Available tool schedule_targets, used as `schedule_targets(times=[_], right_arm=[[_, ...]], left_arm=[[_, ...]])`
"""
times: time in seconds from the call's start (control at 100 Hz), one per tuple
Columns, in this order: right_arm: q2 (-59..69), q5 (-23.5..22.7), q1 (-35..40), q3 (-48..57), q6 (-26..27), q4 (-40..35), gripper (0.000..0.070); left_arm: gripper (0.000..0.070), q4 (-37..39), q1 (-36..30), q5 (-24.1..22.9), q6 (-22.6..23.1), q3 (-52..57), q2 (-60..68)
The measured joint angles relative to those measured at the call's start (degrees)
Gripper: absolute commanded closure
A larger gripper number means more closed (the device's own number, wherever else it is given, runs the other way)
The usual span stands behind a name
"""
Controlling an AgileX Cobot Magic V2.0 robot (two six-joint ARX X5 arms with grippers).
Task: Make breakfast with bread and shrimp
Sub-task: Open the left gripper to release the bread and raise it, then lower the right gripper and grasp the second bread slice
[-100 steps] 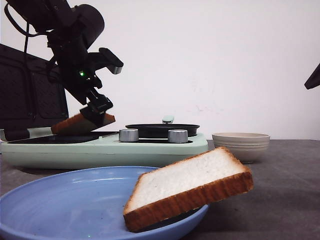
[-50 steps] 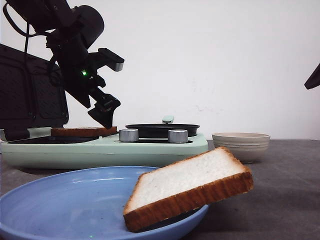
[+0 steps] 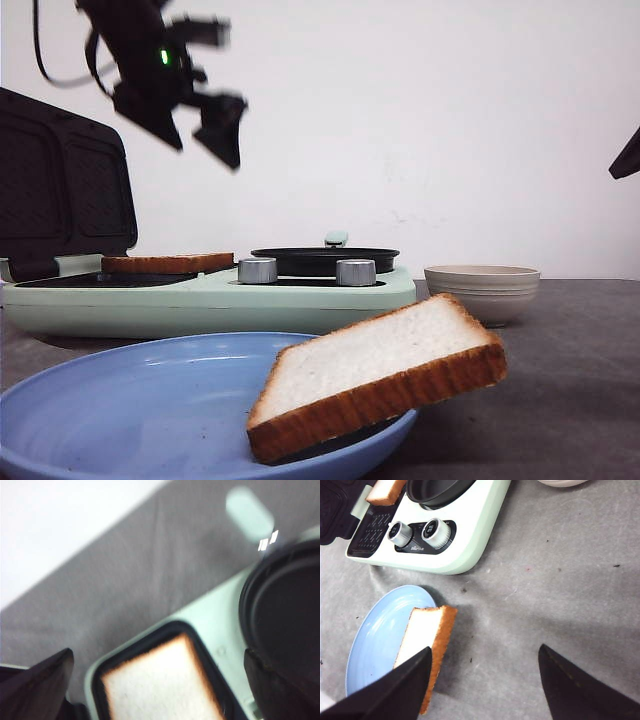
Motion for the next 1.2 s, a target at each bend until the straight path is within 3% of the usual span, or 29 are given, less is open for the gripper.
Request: schedule_targets(times=[0.29,0.63,0.83,1.2], right_arm=[[0.00,0.00,0.00,0.00,0.02,0.00,0.0282],[0.55,-1.11,0.52,0.00,1.03,-0.57,0.0282],[5.49,-1.53,4.31,0.00,2.58,0.76,0.0281],[19.61,-1.53,16.57,0.00,10.19,12.46,0.0278]], left_arm=[[0.0063,-8.81,2.05,0.74,-6.36,0.00,-10.29],[0.0066,-14.84,8.94,17.59,-15.04,-0.72,-17.07],[0.0066,-12.96,10.23,20.57,-15.82,-9.46,-22.21],[0.0066,2.38,10.32,21.53,-20.04,-36.81,-41.11]])
